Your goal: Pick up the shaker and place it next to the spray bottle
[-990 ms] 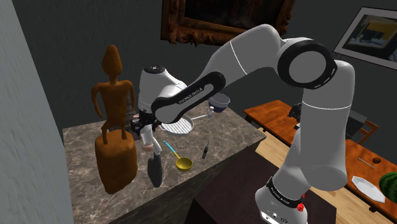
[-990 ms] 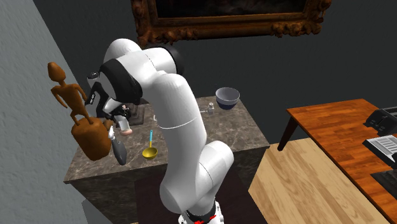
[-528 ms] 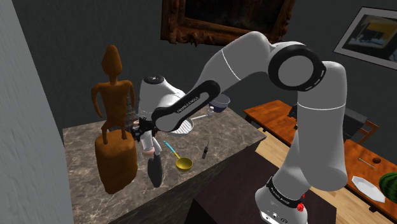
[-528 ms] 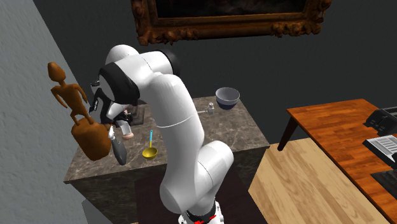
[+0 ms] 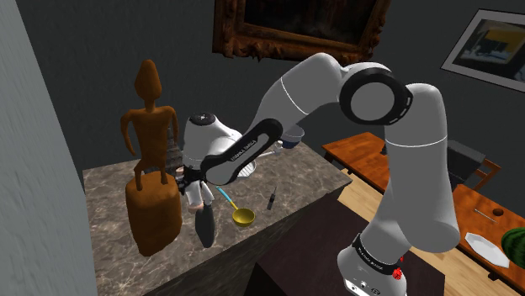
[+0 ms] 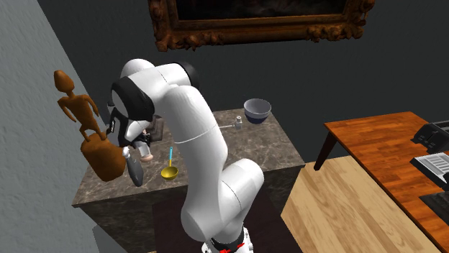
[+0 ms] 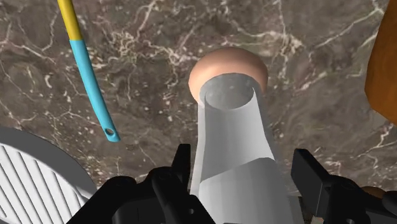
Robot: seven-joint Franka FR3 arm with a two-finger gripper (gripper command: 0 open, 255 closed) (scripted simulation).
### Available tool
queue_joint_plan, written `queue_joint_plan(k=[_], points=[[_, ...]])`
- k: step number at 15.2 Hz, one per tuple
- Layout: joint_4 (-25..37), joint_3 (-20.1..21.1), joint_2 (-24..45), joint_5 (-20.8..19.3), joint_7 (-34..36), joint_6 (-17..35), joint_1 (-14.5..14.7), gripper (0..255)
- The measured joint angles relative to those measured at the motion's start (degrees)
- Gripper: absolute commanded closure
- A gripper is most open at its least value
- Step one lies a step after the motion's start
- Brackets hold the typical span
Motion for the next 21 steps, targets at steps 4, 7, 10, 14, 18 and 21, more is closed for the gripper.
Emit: queue_joint_plan(k=[4,7,10,14,18,21], points=[[0.8,-0.6,2.3,-0.5,0.7,2.0,0.3,255],[1.4,-1.1,4.4,-1.0,1.3,3.6,0.7,255],[2.0,-1.4,5.7,-1.2,1.5,4.6,0.7,255],[1.8,-1.5,5.8,-1.2,1.6,4.8,0.9,255],[1.9,-1.3,6.1,-1.1,1.4,4.6,0.8,0],[2.1,-1.2,6.3,-1.0,1.3,4.5,0.7,0]])
